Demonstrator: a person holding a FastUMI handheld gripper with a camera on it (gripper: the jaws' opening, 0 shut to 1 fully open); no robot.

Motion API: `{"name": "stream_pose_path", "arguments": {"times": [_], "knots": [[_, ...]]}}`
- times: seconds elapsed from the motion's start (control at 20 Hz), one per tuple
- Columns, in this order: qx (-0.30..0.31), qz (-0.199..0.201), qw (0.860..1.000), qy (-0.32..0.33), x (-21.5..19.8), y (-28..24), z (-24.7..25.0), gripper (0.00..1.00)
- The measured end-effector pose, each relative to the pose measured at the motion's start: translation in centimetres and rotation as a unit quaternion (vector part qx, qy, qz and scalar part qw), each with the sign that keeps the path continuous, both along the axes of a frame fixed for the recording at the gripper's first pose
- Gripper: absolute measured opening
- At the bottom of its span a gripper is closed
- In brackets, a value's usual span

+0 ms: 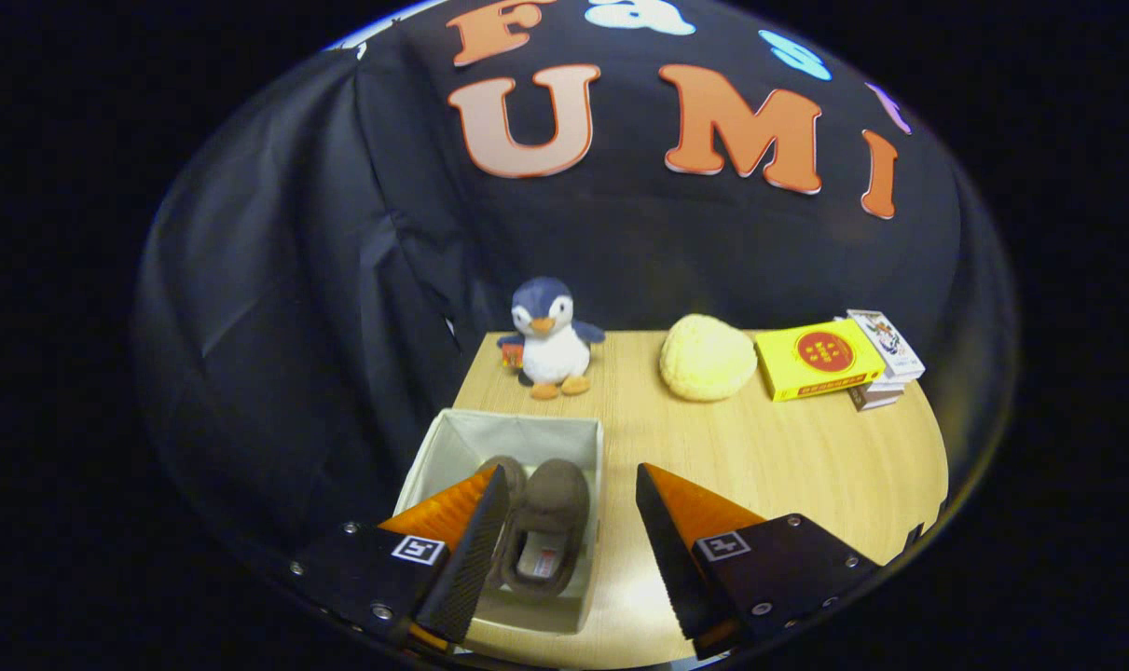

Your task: Open the storage box then place both shoes into the box .Put the left shoe in first, then the right shoe, with the right side of both shoes facing outward in a uniform manner.

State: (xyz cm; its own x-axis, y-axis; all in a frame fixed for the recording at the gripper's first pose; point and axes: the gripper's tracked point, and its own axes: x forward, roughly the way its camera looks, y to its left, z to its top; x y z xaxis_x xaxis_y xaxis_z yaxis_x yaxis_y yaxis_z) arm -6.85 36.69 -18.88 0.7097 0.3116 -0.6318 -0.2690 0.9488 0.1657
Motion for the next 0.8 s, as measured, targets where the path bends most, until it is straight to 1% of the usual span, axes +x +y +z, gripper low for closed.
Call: {"name": "stream_pose_path", "arguments": {"times": [0.1, 0.2, 0.3, 0.45, 0.55, 0.65, 0.7, 0.8], "knots": [[0.0, -0.014, 0.999, -0.045, 0.7, -3.5, 1.6, 0.91], [0.009, -0.023, 0.996, -0.084, 1.3, -6.7, 3.4, 0.93], [0.018, -0.03, 0.992, -0.12, 1.7, -10.5, 5.2, 0.94], [0.01, -0.053, 0.984, -0.169, 2.3, -17.8, 7.6, 0.94], [0.012, -0.066, 0.974, -0.216, 3.0, -22.0, 9.8, 0.94], [0.012, -0.075, 0.96, -0.268, 3.5, -25.9, 12.1, 0.94], [0.01, -0.081, 0.955, -0.284, 3.5, -27.7, 13.0, 0.94], [0.006, -0.087, 0.949, -0.302, 3.3, -30.6, 14.0, 0.94]]}}
